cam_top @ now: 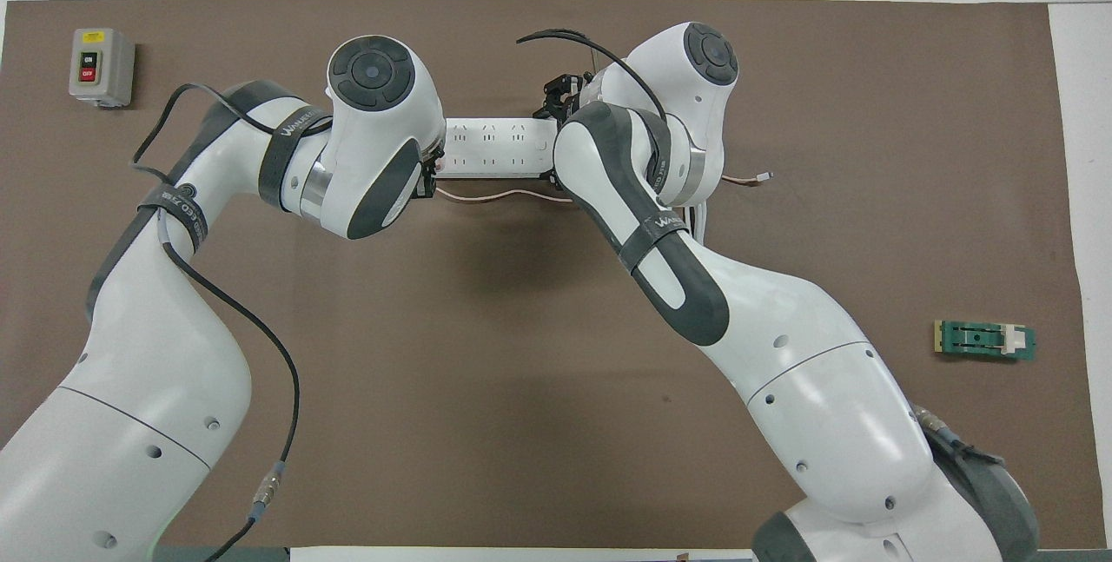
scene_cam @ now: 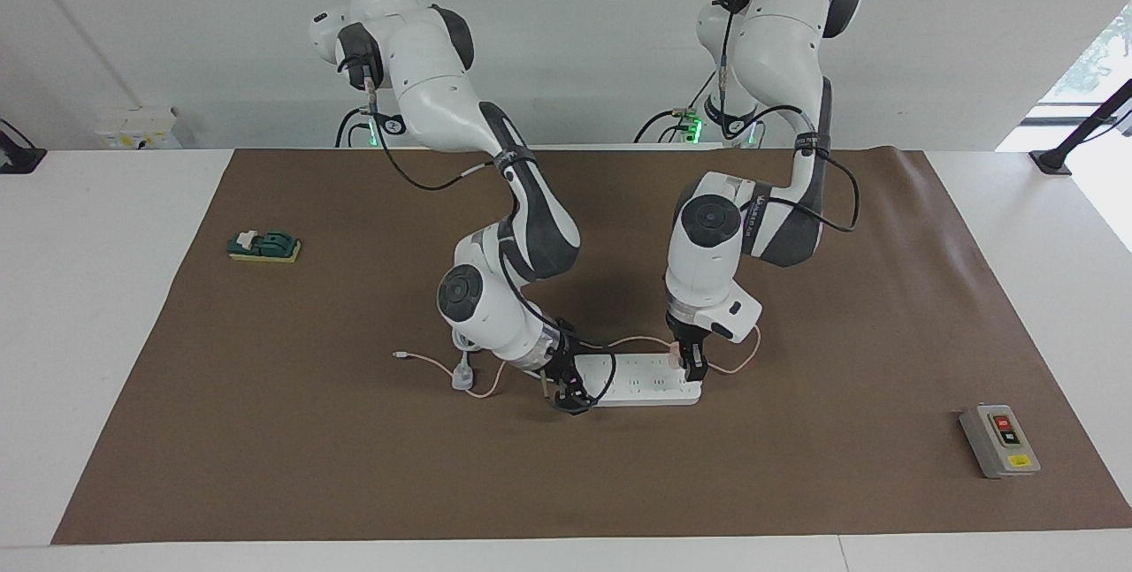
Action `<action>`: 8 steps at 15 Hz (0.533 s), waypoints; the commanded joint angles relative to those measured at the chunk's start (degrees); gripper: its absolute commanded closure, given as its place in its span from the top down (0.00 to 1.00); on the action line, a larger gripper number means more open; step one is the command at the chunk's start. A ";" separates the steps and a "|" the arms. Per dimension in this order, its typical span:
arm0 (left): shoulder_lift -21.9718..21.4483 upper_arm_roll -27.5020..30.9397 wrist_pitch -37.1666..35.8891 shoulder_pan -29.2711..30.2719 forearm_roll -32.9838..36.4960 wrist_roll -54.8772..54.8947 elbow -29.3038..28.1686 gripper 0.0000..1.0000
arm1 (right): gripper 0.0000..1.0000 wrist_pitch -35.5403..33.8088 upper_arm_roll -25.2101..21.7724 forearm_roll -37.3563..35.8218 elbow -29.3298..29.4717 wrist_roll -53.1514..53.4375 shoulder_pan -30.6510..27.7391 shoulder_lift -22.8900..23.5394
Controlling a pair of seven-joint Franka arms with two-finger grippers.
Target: Unplug charger and place it aside
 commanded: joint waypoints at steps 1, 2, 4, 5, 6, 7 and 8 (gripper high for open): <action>1.60 0.22 -3.88 -0.11 0.70 1.21 4.53 0.00 | 0.29 2.51 0.48 1.08 1.49 0.37 -0.39 1.50; 1.60 0.14 -5.20 -0.11 0.52 1.47 5.15 0.00 | 0.29 2.51 0.48 1.08 1.49 0.37 -0.39 1.50; 1.60 0.14 -7.75 -0.29 0.52 1.56 7.00 0.00 | 0.29 2.51 0.48 1.08 1.49 0.37 -0.39 1.50; 1.60 0.05 -9.24 -0.29 0.52 1.74 7.79 0.00 | 0.29 2.51 0.57 1.17 1.40 0.37 -0.39 1.50; 1.60 -0.04 -10.74 -0.37 0.52 2.18 8.93 0.00 | 0.29 2.51 0.48 1.17 1.40 0.28 -0.39 1.50; 1.60 -0.13 -12.32 -0.38 0.43 2.35 9.98 0.00 | 0.29 2.51 0.48 1.17 1.40 0.37 -0.39 1.50; 1.51 -0.22 -13.38 -0.38 0.43 2.36 10.69 0.00 | 0.29 2.60 0.48 1.17 1.40 0.37 -0.39 1.50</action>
